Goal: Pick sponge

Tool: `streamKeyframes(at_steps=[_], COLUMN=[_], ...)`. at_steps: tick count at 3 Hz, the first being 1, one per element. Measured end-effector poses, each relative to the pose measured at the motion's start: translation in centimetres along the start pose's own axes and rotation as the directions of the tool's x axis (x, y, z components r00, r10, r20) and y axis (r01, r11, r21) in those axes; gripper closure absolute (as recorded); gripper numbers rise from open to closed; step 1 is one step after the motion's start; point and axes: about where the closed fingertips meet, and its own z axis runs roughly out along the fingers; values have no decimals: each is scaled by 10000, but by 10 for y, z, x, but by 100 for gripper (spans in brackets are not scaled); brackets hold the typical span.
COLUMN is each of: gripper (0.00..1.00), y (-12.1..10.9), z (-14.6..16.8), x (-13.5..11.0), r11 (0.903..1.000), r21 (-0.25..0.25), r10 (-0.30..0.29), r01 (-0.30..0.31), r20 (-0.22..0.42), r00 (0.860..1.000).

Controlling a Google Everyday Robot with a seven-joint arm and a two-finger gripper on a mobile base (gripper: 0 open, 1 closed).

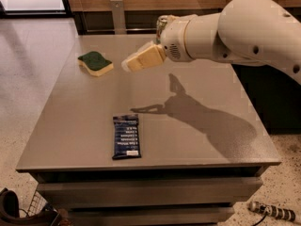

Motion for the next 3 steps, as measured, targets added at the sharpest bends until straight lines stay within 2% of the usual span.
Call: streamKeyframes(at_steps=[1, 3], gripper=[0, 0], y=[0, 10], z=[0, 93], x=[0, 23], r11=[10000, 9960], r21=[-1, -769], r10=[-1, 486], r01=[1, -457], r20=[1, 363], r00=[10000, 9982])
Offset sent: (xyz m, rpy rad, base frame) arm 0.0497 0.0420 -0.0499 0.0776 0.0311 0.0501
